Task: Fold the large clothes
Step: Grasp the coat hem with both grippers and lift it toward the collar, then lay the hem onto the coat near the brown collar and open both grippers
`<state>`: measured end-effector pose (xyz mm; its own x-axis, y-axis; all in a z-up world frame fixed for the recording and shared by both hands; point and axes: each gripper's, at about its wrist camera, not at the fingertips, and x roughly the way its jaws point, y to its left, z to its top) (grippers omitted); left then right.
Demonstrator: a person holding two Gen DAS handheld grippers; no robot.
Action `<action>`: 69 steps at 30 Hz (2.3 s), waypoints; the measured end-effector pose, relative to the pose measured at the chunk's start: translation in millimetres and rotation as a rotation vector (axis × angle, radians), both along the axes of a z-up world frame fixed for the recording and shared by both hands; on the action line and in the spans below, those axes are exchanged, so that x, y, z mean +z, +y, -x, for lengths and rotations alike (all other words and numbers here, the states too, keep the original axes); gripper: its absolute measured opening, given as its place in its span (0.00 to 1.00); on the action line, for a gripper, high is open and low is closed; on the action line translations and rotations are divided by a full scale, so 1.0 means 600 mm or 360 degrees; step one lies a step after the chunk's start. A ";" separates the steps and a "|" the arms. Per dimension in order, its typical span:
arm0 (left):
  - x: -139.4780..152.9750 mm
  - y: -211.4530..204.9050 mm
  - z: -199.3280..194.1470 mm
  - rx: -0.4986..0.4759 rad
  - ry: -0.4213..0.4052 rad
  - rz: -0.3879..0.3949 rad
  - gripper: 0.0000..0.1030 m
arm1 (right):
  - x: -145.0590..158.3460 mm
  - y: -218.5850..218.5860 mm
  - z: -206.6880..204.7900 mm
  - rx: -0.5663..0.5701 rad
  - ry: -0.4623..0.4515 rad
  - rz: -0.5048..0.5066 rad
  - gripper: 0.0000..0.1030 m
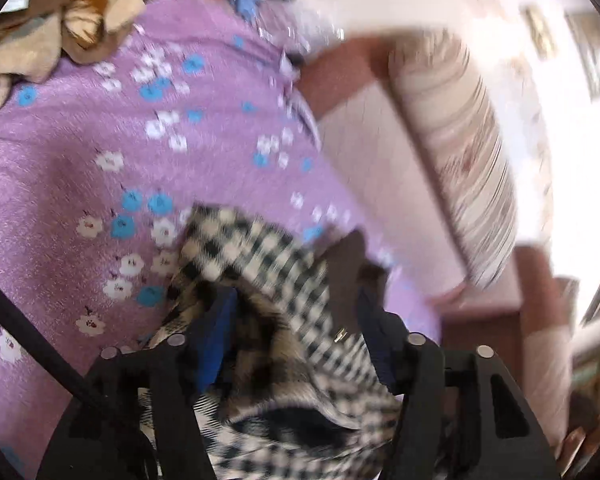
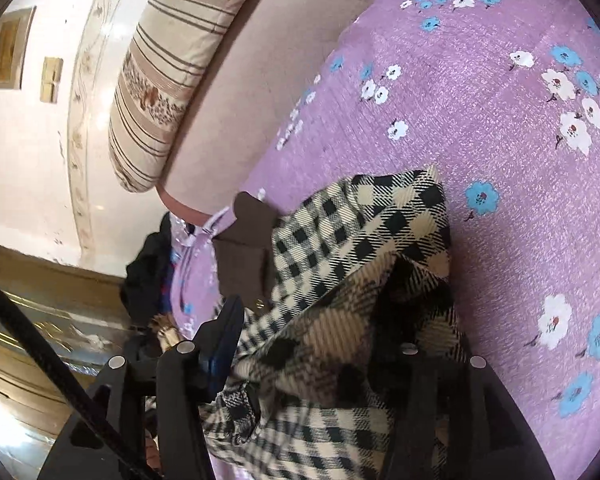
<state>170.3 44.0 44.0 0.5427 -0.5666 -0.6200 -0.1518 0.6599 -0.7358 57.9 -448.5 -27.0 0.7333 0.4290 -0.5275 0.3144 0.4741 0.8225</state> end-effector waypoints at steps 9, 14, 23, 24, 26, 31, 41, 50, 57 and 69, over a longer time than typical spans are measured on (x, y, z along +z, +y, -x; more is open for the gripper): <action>0.099 -0.017 0.047 -0.0218 -0.0211 -0.0412 0.60 | 0.105 -0.001 0.040 -0.0011 -0.0167 0.0320 0.70; 0.084 -0.063 0.159 -0.0551 -0.0366 -0.0789 0.62 | 0.122 0.104 0.089 0.0376 -0.0099 0.0817 0.69; -0.071 -0.181 0.250 -0.1081 -0.0430 -0.1322 0.62 | 0.029 0.262 0.067 0.0800 -0.0021 0.1192 0.49; -0.074 -0.186 0.226 -0.1038 -0.0443 -0.1357 0.62 | 0.026 0.273 0.048 0.0804 -0.0017 0.1225 0.49; -0.066 -0.186 0.177 -0.0927 -0.0450 -0.1351 0.62 | 0.026 0.287 0.009 0.0804 -0.0018 0.1298 0.49; -0.071 -0.181 0.024 -0.0665 -0.0319 -0.1402 0.62 | 0.025 0.288 -0.117 0.0694 0.0059 0.1400 0.49; -0.066 -0.120 -0.092 -0.0341 -0.0187 -0.1285 0.62 | 0.054 0.197 -0.154 0.0387 0.0094 0.1273 0.53; -0.044 -0.110 0.085 -0.0478 -0.0253 -0.1290 0.62 | 0.042 0.167 0.089 0.0422 -0.0016 0.1061 0.53; -0.052 -0.116 0.242 -0.0516 -0.0232 -0.1219 0.64 | -0.017 0.140 0.205 0.0287 0.0124 0.1153 0.53; -0.056 -0.155 0.386 -0.0477 -0.0178 -0.1182 0.64 | -0.014 0.160 0.293 0.0059 0.0006 0.1415 0.54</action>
<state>-61.2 -48.9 10.4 0.5143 -0.1595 -0.8427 0.1578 0.9834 -0.0898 -117.9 -352.3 -35.3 0.7245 -0.1169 -0.6793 0.2883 0.9465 0.1446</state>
